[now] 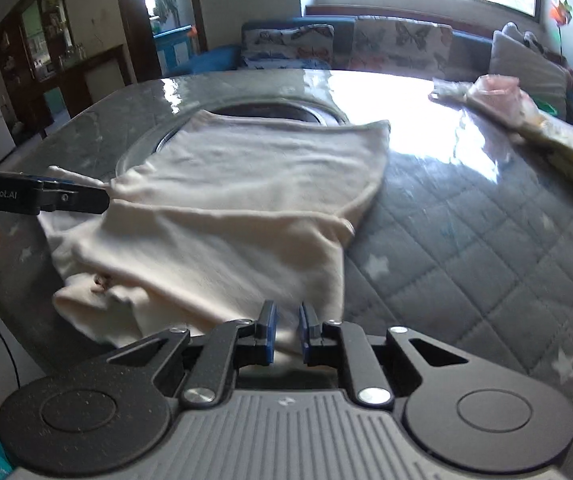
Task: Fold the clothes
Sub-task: 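Release the sleeve and move the left gripper to the other sleeve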
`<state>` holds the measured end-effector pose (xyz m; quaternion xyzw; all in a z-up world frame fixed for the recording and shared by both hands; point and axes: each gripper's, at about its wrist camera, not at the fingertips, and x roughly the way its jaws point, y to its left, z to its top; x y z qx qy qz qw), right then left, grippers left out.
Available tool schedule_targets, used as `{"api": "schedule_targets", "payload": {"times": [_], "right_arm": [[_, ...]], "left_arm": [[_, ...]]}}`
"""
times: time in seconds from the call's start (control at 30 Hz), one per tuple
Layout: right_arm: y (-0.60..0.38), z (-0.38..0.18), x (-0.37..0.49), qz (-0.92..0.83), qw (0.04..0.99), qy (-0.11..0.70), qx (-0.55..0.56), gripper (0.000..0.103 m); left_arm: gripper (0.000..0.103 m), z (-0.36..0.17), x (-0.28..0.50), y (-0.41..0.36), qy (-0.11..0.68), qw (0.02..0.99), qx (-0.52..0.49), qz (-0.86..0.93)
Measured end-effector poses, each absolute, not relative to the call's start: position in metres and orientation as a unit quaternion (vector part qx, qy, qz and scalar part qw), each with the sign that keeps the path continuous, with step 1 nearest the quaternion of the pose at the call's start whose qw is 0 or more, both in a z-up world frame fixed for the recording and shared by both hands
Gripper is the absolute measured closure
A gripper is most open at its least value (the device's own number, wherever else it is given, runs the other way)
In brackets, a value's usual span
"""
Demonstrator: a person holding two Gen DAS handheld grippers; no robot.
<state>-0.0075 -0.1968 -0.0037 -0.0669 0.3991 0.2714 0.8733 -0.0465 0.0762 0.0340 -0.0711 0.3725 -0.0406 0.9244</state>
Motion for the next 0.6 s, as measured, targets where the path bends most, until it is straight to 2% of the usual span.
{"api": "schedule_targets", "payload": {"times": [0.2,0.27,0.37,0.6], "right_arm": [[-0.185,0.011,0.016,0.280,0.889,0.356,-0.064,0.092],[-0.178,0.009,0.028,0.283,0.890,0.351,-0.065,0.092],[-0.170,-0.003,0.043,0.280,0.887,0.360,-0.072,0.092],[-0.172,-0.008,0.043,0.278,0.889,0.356,-0.073,0.092]], "left_arm": [[0.045,0.021,-0.035,0.068,0.388,0.916,-0.078,-0.066],[0.046,0.017,-0.033,0.067,0.392,0.914,-0.077,-0.066],[0.053,0.014,-0.032,0.069,0.391,0.915,-0.073,-0.062],[0.055,0.016,-0.035,0.077,0.379,0.920,-0.084,-0.061]]}}
